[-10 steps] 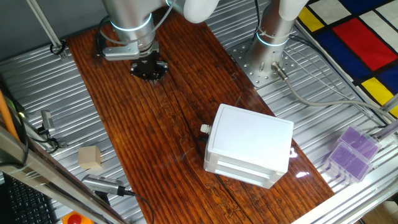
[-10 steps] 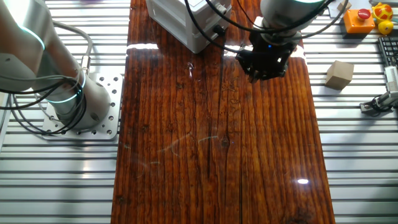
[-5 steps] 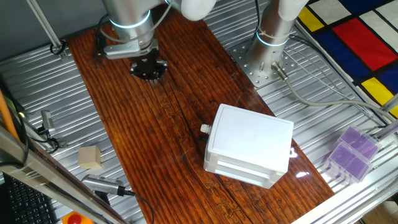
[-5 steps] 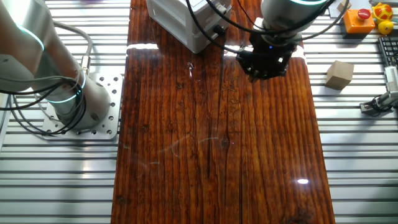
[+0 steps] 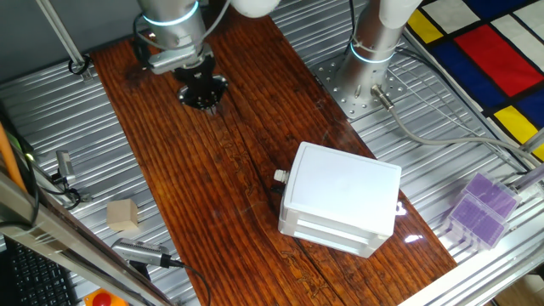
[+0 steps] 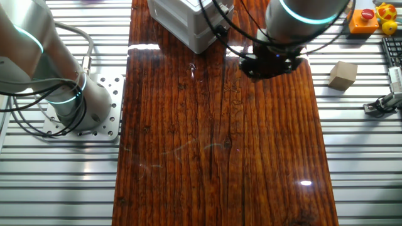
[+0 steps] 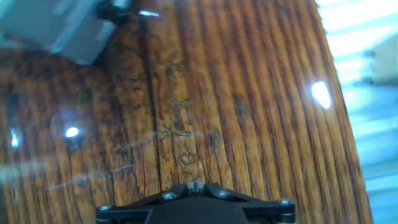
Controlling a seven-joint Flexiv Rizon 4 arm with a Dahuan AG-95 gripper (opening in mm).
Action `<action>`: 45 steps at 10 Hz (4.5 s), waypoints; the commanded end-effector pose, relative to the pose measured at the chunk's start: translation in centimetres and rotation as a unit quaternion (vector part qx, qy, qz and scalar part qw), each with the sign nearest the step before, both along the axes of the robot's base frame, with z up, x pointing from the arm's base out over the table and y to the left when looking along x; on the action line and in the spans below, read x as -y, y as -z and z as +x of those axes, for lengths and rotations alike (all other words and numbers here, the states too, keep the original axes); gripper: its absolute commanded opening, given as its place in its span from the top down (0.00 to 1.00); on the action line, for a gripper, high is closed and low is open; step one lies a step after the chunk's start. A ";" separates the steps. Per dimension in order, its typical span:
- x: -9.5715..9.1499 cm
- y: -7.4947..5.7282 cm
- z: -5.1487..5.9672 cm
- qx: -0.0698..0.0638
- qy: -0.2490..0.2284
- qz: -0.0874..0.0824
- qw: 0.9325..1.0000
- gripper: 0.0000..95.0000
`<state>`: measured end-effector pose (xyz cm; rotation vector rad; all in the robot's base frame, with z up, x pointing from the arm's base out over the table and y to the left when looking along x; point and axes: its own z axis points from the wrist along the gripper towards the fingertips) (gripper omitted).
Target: Take something out of a drawer
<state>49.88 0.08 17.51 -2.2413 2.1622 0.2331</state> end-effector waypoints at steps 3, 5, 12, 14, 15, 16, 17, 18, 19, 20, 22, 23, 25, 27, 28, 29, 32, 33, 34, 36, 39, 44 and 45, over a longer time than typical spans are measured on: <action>-1.0 0.3 0.2 0.005 -0.148 0.042 0.988 1.00; -2.8 1.4 0.2 0.007 -0.146 0.059 0.987 1.00; -2.9 2.5 0.2 0.014 -0.139 0.117 0.983 1.00; -2.9 2.5 0.2 0.017 -0.176 0.121 0.977 1.00; -2.9 2.5 0.2 0.018 -0.189 0.121 0.974 1.00; -2.9 2.5 0.2 0.019 -0.194 0.120 0.974 1.00; -2.9 2.5 0.2 0.020 -0.200 0.116 0.973 1.00; -2.9 2.5 0.2 0.020 -0.205 0.111 0.972 1.00; -2.9 2.5 0.2 0.020 -0.208 0.109 0.972 1.00; -2.9 2.5 0.2 0.020 -0.218 0.107 0.970 1.00; -2.9 2.5 0.2 0.021 -0.225 0.104 0.969 1.00; -2.9 2.5 0.2 0.022 -0.231 0.105 0.967 1.00; -2.9 2.5 0.2 0.020 -0.234 0.106 0.966 1.00; -2.9 2.5 0.2 0.020 -0.231 0.106 0.967 1.00; -2.9 2.5 0.2 0.020 -0.230 0.106 0.967 1.00; -2.9 2.5 0.2 0.019 -0.231 0.107 0.967 1.00; -3.4 2.8 0.2 0.019 -0.230 0.110 0.967 1.00; -3.8 2.9 -0.1 0.019 -0.229 0.112 0.967 1.00; -4.4 3.2 -0.5 0.019 -0.229 0.112 0.967 1.00; -5.7 3.7 -1.1 0.019 -0.228 0.113 0.967 1.00; -8.6 4.9 -2.0 0.017 -0.214 0.114 0.970 1.00; -11.7 6.2 -2.8 0.019 -0.208 0.114 0.971 1.00; -12.2 6.4 -2.9 0.020 -0.207 0.114 0.971 1.00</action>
